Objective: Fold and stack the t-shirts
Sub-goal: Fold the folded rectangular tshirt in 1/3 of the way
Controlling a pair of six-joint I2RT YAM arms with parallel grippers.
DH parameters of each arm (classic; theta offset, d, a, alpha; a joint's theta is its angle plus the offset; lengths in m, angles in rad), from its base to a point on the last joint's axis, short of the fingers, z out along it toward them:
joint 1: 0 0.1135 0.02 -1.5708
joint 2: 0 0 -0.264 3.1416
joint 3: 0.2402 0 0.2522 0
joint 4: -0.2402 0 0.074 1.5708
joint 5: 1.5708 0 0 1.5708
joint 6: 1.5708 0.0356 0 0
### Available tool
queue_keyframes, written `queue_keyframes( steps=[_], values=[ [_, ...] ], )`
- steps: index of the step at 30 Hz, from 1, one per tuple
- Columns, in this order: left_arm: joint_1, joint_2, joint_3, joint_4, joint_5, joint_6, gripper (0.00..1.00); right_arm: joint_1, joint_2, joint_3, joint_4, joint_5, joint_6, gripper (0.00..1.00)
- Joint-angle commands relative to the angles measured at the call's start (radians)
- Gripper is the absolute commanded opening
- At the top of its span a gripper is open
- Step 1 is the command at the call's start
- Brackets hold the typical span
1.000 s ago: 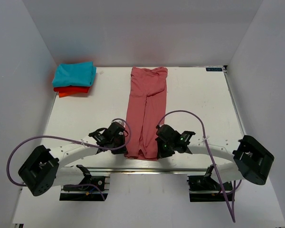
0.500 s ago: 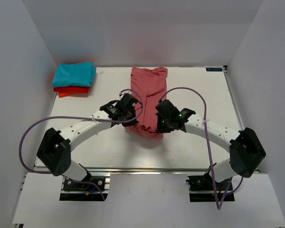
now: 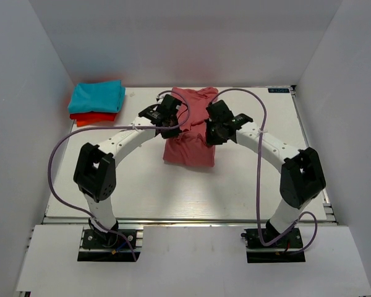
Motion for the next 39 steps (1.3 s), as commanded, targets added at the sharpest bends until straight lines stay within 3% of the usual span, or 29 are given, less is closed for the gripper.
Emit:
queue_keyframes(
  steps=[1,7,13,21,25,27,28,29,30,31,34,38,39],
  values=[
    [0.023,0.023,0.061,0.014,-0.001,0.039,0.00,-0.036,0.033,0.089,0.001,-0.021,-0.063,0.00],
    [0.069,0.121,0.196,0.008,0.008,0.076,0.00,-0.090,0.122,0.168,0.020,-0.074,-0.129,0.00],
    [0.089,0.182,0.219,0.103,0.104,0.153,0.00,-0.122,0.205,0.215,0.095,-0.087,-0.183,0.00],
    [0.132,0.254,0.256,0.142,0.114,0.153,0.00,-0.149,0.266,0.220,0.208,-0.099,-0.226,0.00],
    [0.150,0.303,0.282,0.142,0.140,0.144,0.09,-0.163,0.315,0.243,0.218,-0.096,-0.234,0.00],
    [0.163,0.319,0.291,0.151,0.154,0.132,0.22,-0.168,0.348,0.261,0.237,-0.098,-0.235,0.05],
    [0.163,0.334,0.292,0.166,0.154,0.131,0.22,-0.169,0.348,0.261,0.237,-0.096,-0.235,0.08],
    [0.175,0.348,0.307,0.188,0.166,0.131,0.29,-0.177,0.372,0.267,0.255,-0.083,-0.225,0.24],
    [0.175,0.348,0.307,0.188,0.166,0.131,0.36,-0.173,0.381,0.273,0.261,-0.076,-0.217,0.24],
    [0.184,0.363,0.319,0.206,0.175,0.131,0.42,-0.183,0.391,0.286,0.267,-0.067,-0.211,0.43],
    [0.206,0.388,0.377,0.206,0.197,0.131,0.69,-0.191,0.421,0.341,0.272,-0.050,-0.182,0.69],
    [0.236,0.389,0.447,0.166,0.175,0.121,0.80,-0.202,0.398,0.390,0.274,-0.062,-0.177,0.78],
    [0.236,0.368,0.447,0.154,0.166,0.130,0.97,-0.205,0.362,0.387,0.274,-0.062,-0.178,0.81]
  ],
)
